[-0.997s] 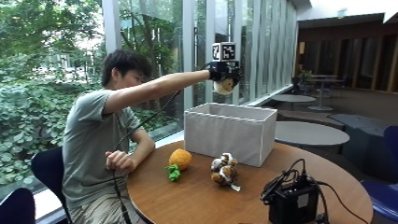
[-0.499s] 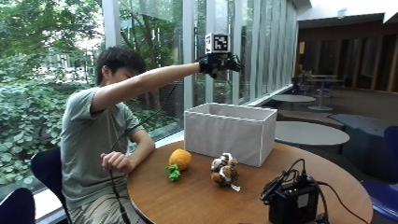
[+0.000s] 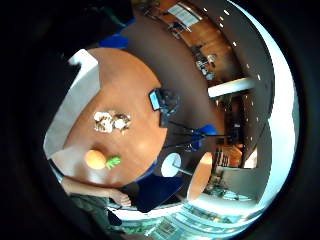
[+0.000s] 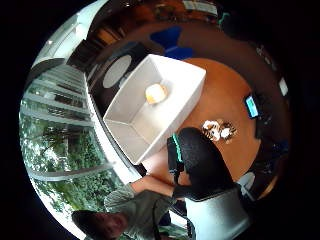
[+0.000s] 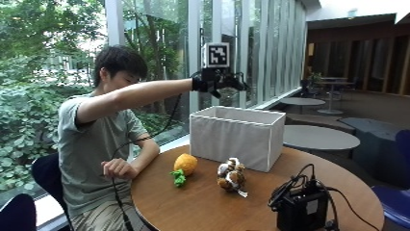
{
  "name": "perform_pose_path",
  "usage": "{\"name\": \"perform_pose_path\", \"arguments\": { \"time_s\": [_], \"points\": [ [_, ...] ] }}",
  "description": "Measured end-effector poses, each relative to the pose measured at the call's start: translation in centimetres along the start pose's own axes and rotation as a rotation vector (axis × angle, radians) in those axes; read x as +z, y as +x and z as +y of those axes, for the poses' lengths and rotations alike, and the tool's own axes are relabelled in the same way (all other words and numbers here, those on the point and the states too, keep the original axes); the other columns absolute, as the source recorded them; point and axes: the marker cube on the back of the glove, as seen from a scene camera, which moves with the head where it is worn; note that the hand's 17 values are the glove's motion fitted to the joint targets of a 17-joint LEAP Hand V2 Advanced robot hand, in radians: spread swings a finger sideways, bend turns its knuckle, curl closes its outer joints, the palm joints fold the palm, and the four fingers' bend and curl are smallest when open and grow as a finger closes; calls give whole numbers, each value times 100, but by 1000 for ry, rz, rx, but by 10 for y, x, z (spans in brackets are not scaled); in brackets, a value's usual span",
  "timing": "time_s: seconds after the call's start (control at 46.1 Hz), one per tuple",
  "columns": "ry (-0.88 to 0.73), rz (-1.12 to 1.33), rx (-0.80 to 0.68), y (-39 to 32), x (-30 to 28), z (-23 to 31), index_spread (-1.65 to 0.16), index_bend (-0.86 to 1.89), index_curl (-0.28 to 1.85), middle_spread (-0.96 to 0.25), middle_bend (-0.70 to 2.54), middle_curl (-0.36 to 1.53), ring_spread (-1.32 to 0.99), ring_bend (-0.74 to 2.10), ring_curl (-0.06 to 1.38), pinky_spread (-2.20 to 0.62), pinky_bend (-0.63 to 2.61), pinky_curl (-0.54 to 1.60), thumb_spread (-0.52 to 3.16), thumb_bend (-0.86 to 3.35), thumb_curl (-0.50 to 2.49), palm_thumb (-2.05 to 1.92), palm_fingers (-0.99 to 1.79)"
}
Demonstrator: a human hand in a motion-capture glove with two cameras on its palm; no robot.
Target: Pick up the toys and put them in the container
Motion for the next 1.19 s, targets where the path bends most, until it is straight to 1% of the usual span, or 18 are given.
{"name": "perform_pose_path", "arguments": {
  "time_s": [0.173,0.26,0.347,0.434,0.499,0.564,0.585,0.607,0.629,0.65,0.672,0.737,0.867,0.889,0.932,0.997,1.127,1.192],
  "points": [
    [-226,140,-118,114,120,30,-27,20,47,-14,15,39,-9,39,29,0,71,29,130,-1,43,5,-7],
    [-375,129,-74,113,187,29,-27,13,45,-11,13,37,-9,38,29,0,71,30,130,-2,41,3,-15],
    [-545,73,74,73,268,16,-26,9,41,-11,14,36,-8,35,29,0,70,30,127,-4,39,-2,-22],
    [-447,-72,162,49,298,1,-25,6,37,-11,15,35,-7,33,29,0,68,30,125,-4,37,-3,-25],
    [-346,-173,264,44,319,-9,-26,9,35,-12,22,37,-7,28,28,0,64,30,126,-1,37,1,-17],
    [-295,-191,344,54,323,-12,-27,17,36,-17,43,43,-10,27,27,-1,61,29,130,5,39,13,17],
    [-282,-198,354,56,324,-12,-27,16,35,-18,45,43,-11,26,26,-1,60,27,130,5,39,14,18],
    [-270,-209,349,55,324,-12,-28,18,36,-19,54,46,-15,38,29,-5,57,26,132,9,41,20,43],
    [-259,-223,331,52,324,-12,-28,16,33,-20,55,45,-17,38,26,-6,55,24,133,9,41,22,45],
    [-247,-240,309,49,325,-12,-28,18,34,-21,49,44,-20,50,30,-11,56,25,134,11,42,25,56],
    [-231,-255,295,47,324,-11,-28,16,33,-21,60,48,-22,57,31,-17,56,25,133,13,43,30,76],
    [-172,-282,294,47,323,-11,-27,13,33,-23,66,51,-27,74,37,-25,58,27,128,17,48,42,93],
    [-107,-275,191,22,329,-14,-26,25,39,-25,78,58,-32,85,46,-32,64,33,107,19,57,57,110],
    [-101,-271,195,23,328,-15,-26,20,38,-26,76,58,-32,86,47,-33,65,34,105,18,57,58,100],
    [-89,-269,246,30,323,-19,-26,33,44,-25,85,62,-34,90,49,-34,66,36,97,19,61,61,120],
    [-97,-266,313,35,316,-27,-26,46,50,-25,91,66,-35,96,53,-35,70,39,87,17,64,63,130],
    [-161,-233,342,34,295,-36,-25,63,59,-24,100,71,-37,107,58,-36,81,44,69,16,71,66,125],
    [-182,-213,406,45,277,-35,-26,68,63,-24,104,74,-39,110,60,-36,87,47,63,13,73,64,119]
  ]
}}
